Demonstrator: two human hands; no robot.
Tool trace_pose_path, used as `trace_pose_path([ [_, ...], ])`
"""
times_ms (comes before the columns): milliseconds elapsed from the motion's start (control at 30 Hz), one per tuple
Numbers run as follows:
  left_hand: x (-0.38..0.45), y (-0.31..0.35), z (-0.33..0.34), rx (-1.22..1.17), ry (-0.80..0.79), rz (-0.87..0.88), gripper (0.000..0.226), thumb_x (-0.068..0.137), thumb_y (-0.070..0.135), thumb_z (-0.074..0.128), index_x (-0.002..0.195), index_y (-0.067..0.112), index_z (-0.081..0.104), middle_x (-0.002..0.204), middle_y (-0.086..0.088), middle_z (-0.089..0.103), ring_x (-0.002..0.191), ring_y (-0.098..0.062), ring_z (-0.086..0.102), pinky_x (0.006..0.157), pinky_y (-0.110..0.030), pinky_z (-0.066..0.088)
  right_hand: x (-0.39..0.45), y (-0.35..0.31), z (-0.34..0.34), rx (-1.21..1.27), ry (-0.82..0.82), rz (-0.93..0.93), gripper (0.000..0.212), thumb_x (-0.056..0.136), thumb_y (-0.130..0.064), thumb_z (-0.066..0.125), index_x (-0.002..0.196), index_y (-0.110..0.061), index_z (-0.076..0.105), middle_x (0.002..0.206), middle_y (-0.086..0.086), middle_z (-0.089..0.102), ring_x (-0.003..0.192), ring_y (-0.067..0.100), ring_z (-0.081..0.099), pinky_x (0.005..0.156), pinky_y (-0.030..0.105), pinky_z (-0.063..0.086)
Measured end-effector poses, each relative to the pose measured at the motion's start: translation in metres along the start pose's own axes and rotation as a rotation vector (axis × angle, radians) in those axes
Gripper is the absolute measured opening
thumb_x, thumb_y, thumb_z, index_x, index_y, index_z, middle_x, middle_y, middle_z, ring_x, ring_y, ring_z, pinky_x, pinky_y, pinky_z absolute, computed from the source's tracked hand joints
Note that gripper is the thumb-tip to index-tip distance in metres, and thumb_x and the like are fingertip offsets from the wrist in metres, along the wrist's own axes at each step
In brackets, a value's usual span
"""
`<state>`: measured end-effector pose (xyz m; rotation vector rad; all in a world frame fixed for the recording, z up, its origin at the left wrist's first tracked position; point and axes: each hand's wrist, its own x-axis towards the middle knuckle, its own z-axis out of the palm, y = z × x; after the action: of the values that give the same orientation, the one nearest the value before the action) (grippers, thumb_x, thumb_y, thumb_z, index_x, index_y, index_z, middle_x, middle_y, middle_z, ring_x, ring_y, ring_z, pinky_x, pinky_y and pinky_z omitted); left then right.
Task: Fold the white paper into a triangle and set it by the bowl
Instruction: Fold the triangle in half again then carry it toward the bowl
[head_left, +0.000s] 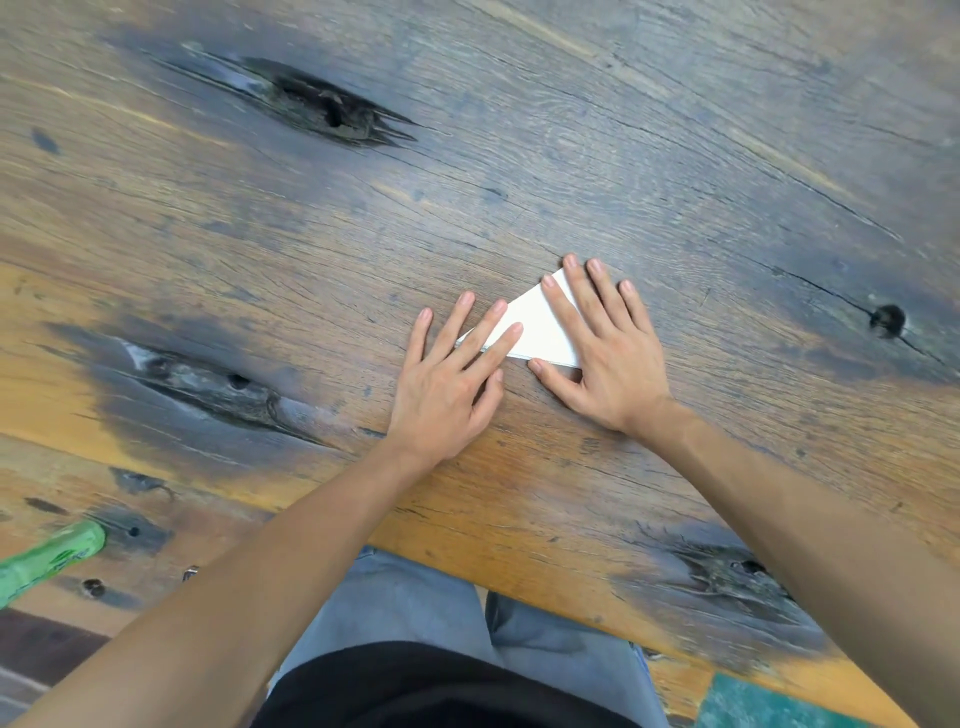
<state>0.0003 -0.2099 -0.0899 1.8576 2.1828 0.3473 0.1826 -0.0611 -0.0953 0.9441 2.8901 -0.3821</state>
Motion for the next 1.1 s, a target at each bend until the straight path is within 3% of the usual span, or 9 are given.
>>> trace_pose_path([
  [100, 0.003, 0.002, -0.009, -0.056, -0.070, 0.028, 0.064, 0.100, 0.038, 0.047, 0.159, 0.023, 0.030, 0.168, 0.004, 0.025, 0.158, -0.022, 0.015, 0.126, -0.057, 0.012, -0.002, 0.006, -0.013, 0.140, -0.036, 0.001, 0.077, 0.104, -0.063, 0.030, 0.167, -0.023, 0.010, 0.176, 0.003, 0.004, 0.162, 0.020, 0.000, 0.131, 0.046, 0.004],
  [200, 0.020, 0.002, -0.014, -0.031, -0.125, 0.136, 0.073, 0.099, 0.047, 0.041, 0.162, 0.018, 0.018, 0.171, 0.001, 0.015, 0.159, -0.020, 0.007, 0.128, -0.053, 0.010, -0.008, 0.016, -0.021, 0.115, -0.011, 0.001, 0.073, 0.107, -0.059, 0.026, 0.167, -0.022, 0.009, 0.176, 0.000, 0.005, 0.162, 0.017, 0.000, 0.130, 0.040, 0.000],
  [533, 0.071, -0.018, -0.001, 0.166, -0.253, 0.468, 0.079, 0.102, 0.058, 0.022, 0.162, 0.010, 0.006, 0.172, -0.007, 0.005, 0.159, -0.021, 0.003, 0.128, -0.050, 0.012, -0.004, 0.026, -0.011, -0.030, -0.048, 0.003, 0.069, 0.107, -0.056, 0.022, 0.166, -0.021, 0.014, 0.175, 0.000, 0.012, 0.162, 0.019, 0.007, 0.130, 0.043, 0.009],
  [1100, 0.072, -0.027, 0.005, 0.133, -0.252, 0.503, 0.078, 0.103, 0.054, 0.027, 0.162, 0.009, 0.005, 0.172, -0.008, 0.005, 0.160, -0.022, 0.001, 0.128, -0.050, 0.013, -0.005, 0.031, 0.004, -0.021, 0.024, -0.005, 0.068, 0.107, -0.051, 0.029, 0.166, -0.021, 0.014, 0.175, 0.000, 0.014, 0.162, 0.020, 0.008, 0.130, 0.047, 0.014],
])
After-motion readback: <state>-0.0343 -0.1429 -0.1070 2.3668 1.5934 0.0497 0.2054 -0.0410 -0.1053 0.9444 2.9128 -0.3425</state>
